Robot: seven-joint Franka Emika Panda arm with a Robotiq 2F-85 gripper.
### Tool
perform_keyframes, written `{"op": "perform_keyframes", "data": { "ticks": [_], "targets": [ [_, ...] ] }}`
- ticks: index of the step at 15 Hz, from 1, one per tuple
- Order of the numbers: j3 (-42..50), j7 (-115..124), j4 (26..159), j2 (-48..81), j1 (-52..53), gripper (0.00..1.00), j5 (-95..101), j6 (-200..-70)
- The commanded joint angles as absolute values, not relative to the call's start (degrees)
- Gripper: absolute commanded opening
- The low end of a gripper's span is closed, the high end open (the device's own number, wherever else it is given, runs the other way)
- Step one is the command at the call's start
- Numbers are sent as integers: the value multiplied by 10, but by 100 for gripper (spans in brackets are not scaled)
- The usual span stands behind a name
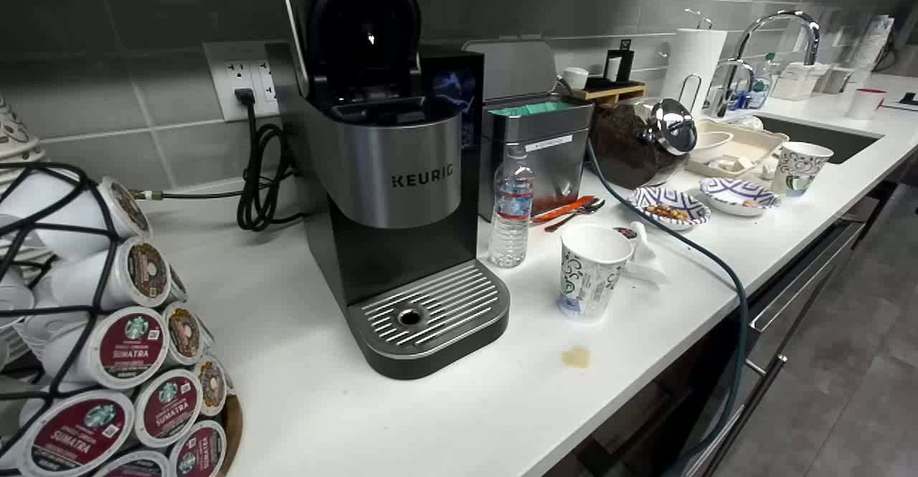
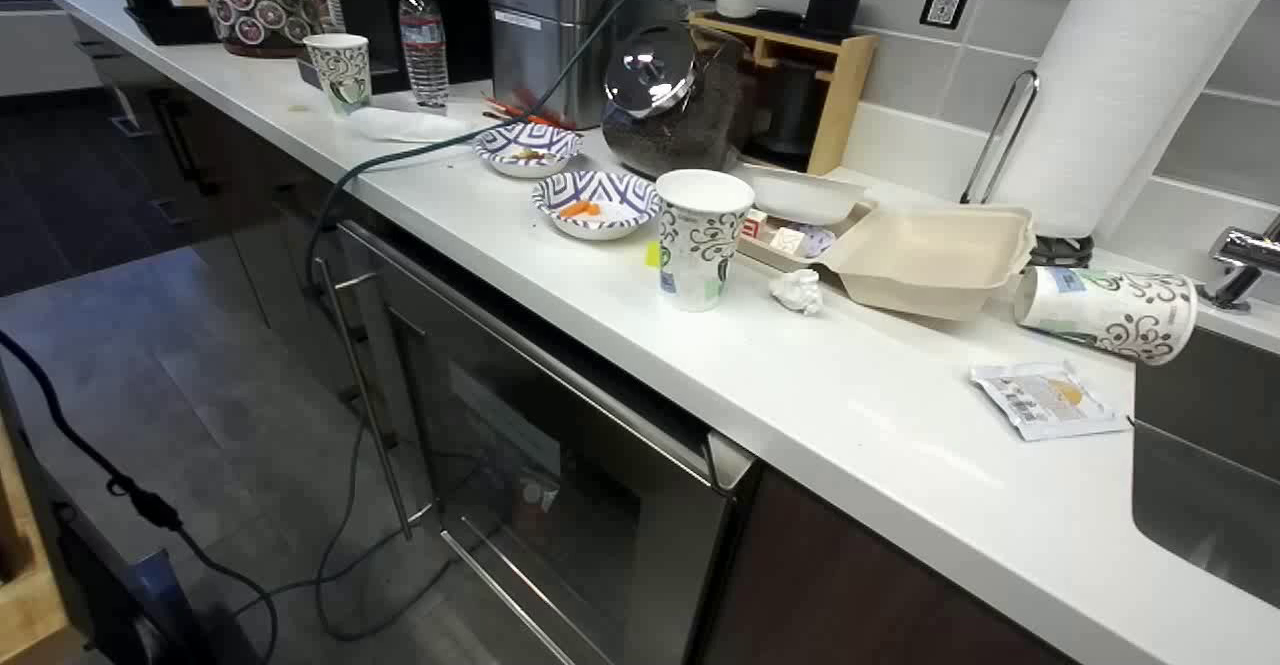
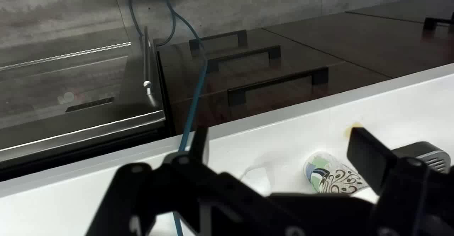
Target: Close the coffeemaker.
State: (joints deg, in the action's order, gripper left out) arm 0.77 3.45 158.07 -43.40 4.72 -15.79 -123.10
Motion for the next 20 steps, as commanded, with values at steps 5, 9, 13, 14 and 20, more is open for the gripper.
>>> {"op": "perform_keyframes", "data": {
  "ticks": [5,9,13,14,20],
  "targets": [
    [5,32,1581,-432,43,100,-160,-1228],
    [24,0,1553,-396,69,100,-209,-1356],
    [68,-65,1477,-302,138,100,-284,-1538],
    [88,-96,1444,-268,172,100,-307,-1577],
    [223,-339,1243,-138,403,100,-475,-1637]
  ]
}}
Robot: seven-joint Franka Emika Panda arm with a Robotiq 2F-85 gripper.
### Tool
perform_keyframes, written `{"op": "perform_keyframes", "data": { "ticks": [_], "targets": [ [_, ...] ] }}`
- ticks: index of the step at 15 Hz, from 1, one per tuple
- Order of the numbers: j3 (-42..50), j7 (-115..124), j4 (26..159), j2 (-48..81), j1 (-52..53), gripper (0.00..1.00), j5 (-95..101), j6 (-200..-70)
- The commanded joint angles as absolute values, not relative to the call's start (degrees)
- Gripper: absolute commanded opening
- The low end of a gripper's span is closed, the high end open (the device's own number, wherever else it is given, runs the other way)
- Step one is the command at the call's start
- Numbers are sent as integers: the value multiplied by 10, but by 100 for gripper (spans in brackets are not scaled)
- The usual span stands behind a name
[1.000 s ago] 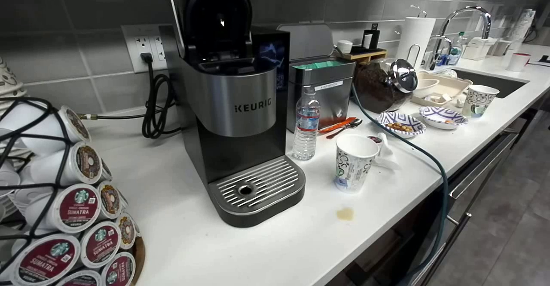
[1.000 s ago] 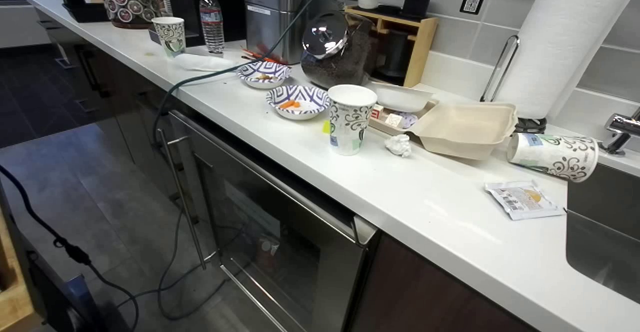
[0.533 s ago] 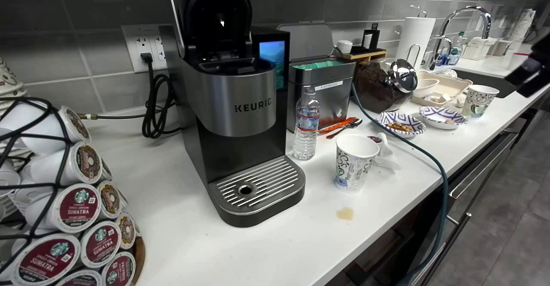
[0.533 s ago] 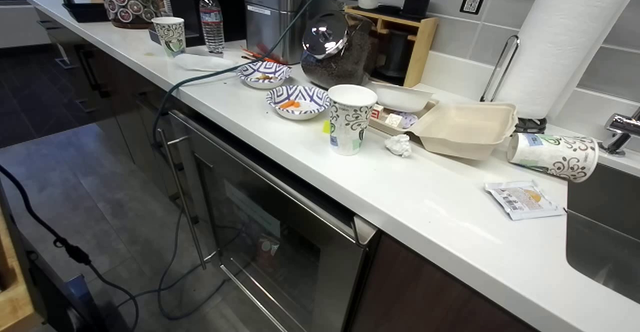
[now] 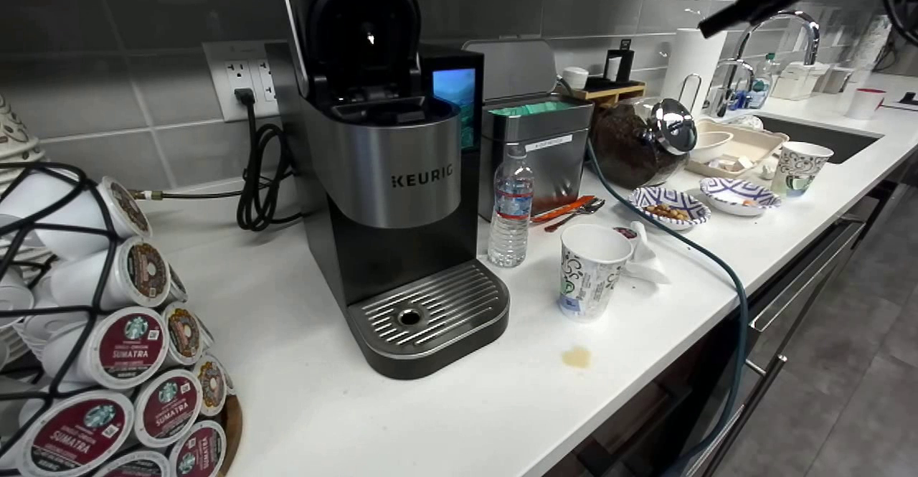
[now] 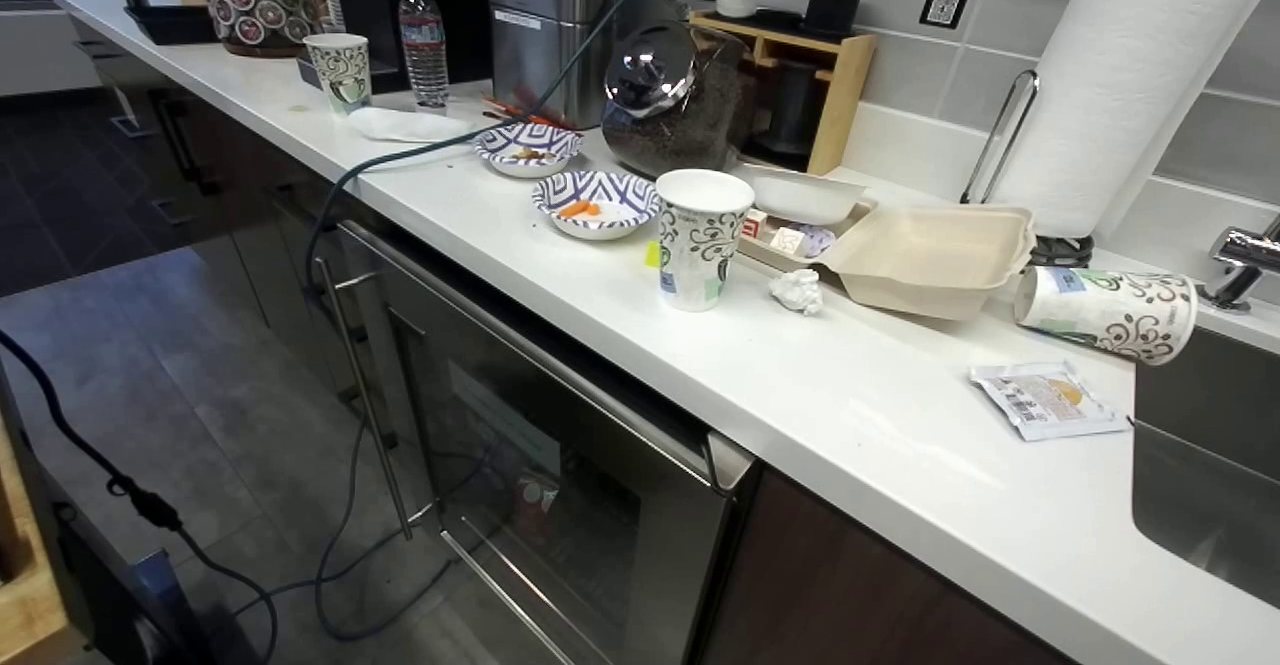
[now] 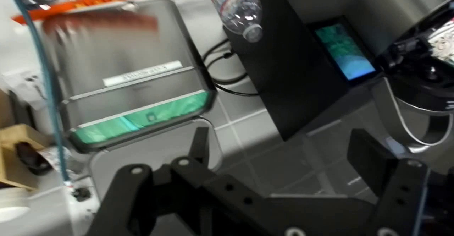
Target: Close the coffeemaker.
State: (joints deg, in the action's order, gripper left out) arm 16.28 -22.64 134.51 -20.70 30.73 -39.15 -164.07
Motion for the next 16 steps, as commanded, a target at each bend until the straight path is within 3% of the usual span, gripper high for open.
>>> {"op": "perform_keyframes", "data": {
  "ticks": [1,5,6,10,16],
  "targets": [
    [245,-381,1216,-127,435,100,-501,-1622],
    [327,-547,1177,-119,536,100,-600,-1547],
    [287,-473,1191,-121,502,100,-555,-1588],
    [317,-527,1182,-119,528,100,-581,-1562],
    [420,-825,1105,-115,675,100,-867,-1588]
  ]
}}
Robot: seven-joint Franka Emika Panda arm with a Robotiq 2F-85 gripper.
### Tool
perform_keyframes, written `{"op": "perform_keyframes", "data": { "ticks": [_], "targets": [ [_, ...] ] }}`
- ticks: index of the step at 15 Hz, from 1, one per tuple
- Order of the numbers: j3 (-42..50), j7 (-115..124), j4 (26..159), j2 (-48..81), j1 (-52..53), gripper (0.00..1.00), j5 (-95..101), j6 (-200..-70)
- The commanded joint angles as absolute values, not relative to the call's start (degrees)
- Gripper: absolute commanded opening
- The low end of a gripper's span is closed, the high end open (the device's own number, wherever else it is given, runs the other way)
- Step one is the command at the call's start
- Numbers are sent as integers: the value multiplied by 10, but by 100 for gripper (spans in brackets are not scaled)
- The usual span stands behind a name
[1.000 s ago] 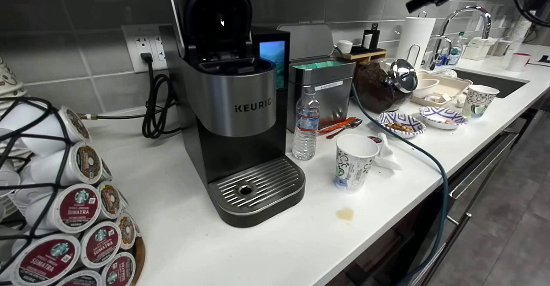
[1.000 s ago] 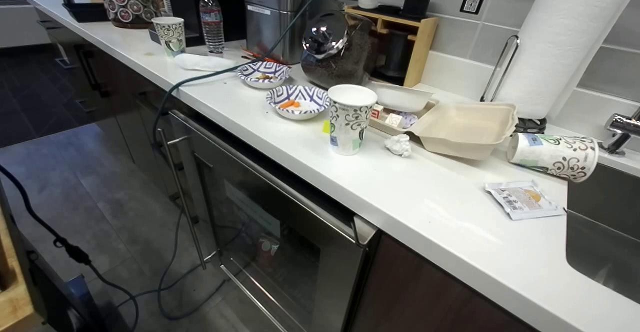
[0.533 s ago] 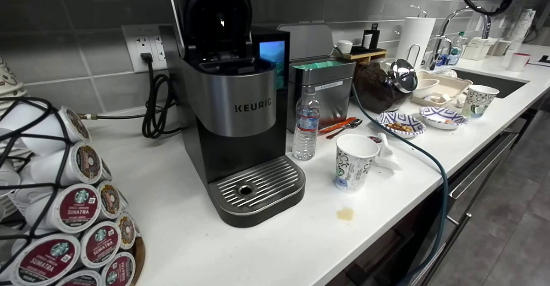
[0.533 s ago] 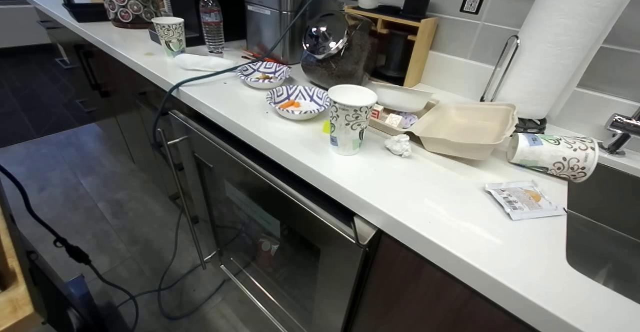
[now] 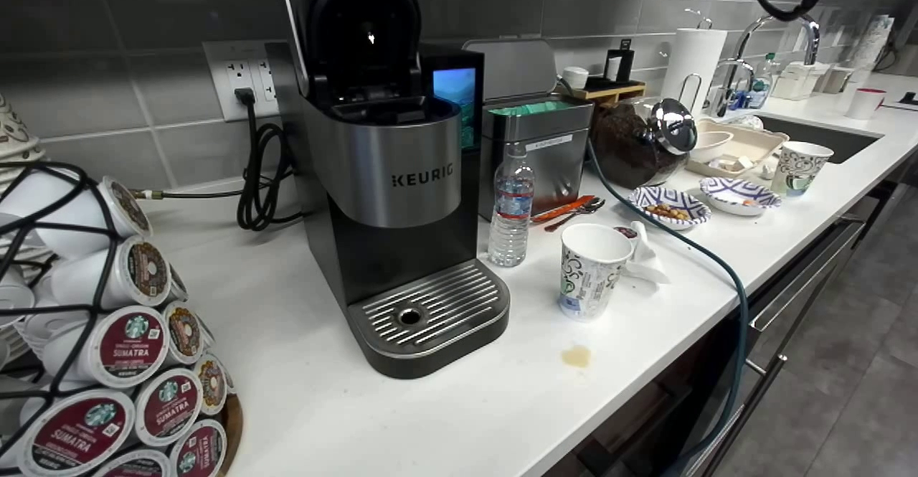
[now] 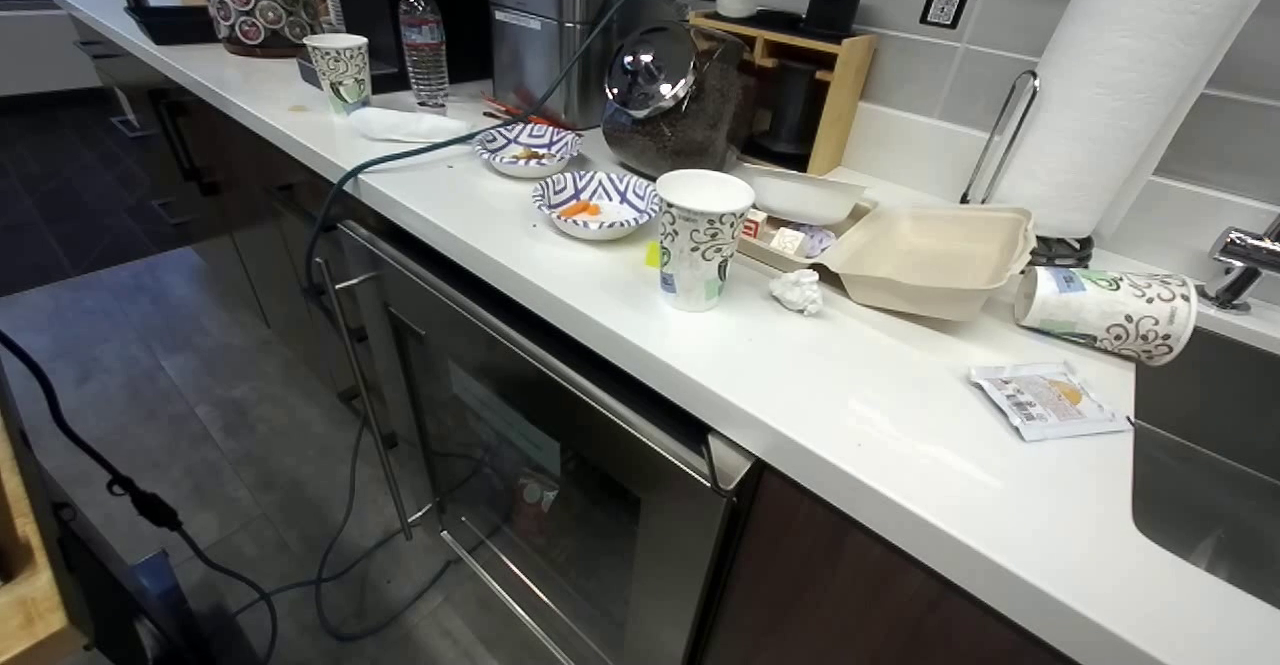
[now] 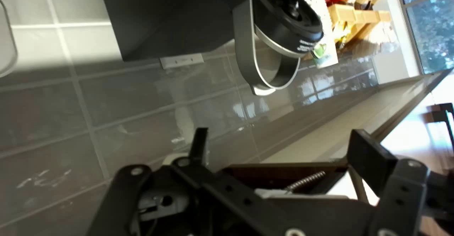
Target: Close the coffeemaker.
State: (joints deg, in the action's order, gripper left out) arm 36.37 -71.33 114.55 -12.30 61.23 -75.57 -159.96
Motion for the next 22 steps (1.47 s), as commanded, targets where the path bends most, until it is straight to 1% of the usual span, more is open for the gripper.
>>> {"op": "perform_keyframes", "data": {
  "ticks": [1,4,6,9,10,11,12,14,16,17,20,22],
  "targets": [
    [435,-868,1085,-104,683,100,-912,-1568],
    [504,-998,1062,-79,714,100,-1040,-1474],
    [537,-1080,1092,-60,722,100,-1124,-1390],
    [563,-1132,1131,13,711,100,-1215,-1242],
    [460,-1125,1139,53,594,100,-1242,-1194],
    [438,-1120,1143,69,573,100,-1249,-1172],
    [381,-1115,1144,9,529,100,-1204,-1221],
    [303,-1118,1144,32,452,100,-1205,-1213],
    [255,-1112,1127,38,406,100,-1211,-1205],
    [209,-1096,1117,47,361,100,-1208,-1200],
    [96,-1000,1055,97,256,100,-1180,-1201],
    [42,-969,1009,125,210,100,-1163,-1221]
  ]
}}
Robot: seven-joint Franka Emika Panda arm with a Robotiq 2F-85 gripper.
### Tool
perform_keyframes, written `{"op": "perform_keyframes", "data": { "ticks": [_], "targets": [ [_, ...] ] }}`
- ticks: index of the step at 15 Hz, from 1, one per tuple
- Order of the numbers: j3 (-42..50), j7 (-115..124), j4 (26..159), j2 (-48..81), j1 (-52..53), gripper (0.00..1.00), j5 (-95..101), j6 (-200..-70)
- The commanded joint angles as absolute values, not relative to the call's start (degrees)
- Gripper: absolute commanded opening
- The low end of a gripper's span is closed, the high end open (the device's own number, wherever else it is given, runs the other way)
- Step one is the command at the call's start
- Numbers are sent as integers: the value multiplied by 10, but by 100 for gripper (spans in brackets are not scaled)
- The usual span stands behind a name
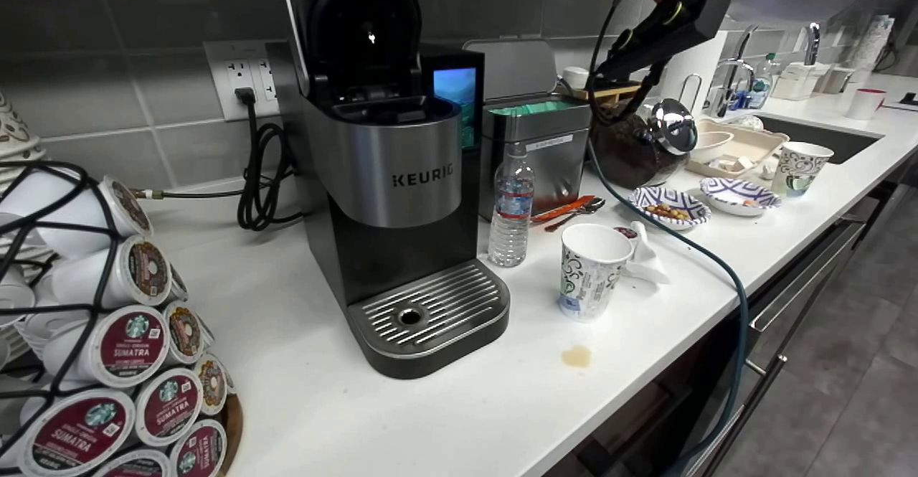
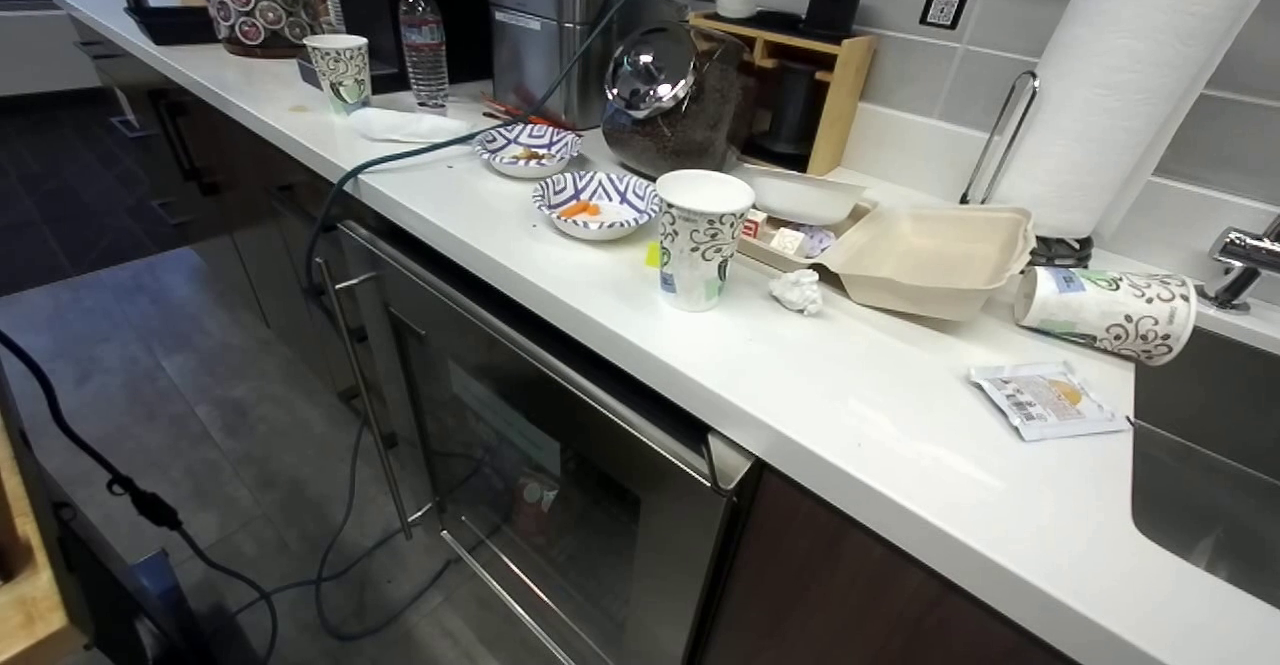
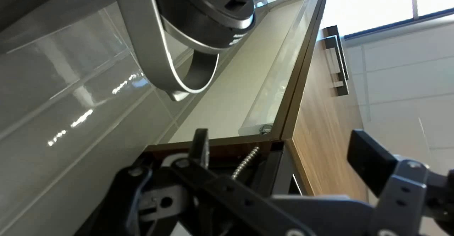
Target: Close the coffeemaker.
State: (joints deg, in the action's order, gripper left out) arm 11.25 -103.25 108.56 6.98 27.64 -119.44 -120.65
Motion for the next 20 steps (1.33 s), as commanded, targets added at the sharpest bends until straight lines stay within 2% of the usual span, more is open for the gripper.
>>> {"op": "perform_keyframes", "data": {
  "ticks": [1,12,20],
  "targets": [
    [26,-954,988,140,195,100,-1148,-1230],
    [-43,-815,753,303,164,100,-1017,-1291],
    [-70,-749,684,354,152,100,-958,-1249]
  ]
}}
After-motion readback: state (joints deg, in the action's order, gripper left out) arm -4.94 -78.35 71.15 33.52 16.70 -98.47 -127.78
